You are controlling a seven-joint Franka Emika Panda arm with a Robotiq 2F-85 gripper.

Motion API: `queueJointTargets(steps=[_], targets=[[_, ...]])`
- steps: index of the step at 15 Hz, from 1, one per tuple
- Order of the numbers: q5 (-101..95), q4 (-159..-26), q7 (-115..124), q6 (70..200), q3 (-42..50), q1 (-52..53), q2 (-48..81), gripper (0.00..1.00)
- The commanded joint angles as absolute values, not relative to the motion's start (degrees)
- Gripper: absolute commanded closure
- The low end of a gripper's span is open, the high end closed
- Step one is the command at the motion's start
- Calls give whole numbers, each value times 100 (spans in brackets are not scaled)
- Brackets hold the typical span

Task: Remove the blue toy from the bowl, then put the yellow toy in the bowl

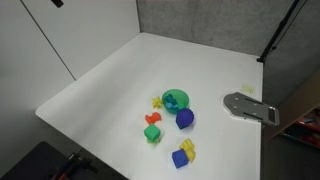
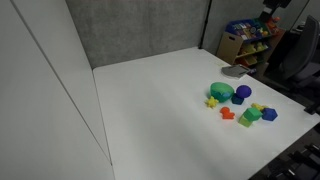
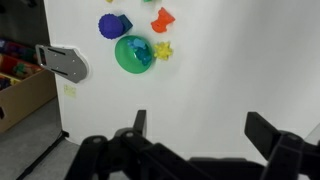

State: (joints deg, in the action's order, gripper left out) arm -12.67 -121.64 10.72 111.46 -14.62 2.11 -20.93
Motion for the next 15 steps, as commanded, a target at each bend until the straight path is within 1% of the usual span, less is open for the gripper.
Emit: queueJointTargets(steps=[1, 6, 15], targets=[[-1147, -11988, 1099, 11228, -1271, 367, -1889, 0], [-778, -11901, 1068, 11499, -1026, 370, -1540, 0], [-768, -11492, 1600, 11625, -567, 99, -605, 0]])
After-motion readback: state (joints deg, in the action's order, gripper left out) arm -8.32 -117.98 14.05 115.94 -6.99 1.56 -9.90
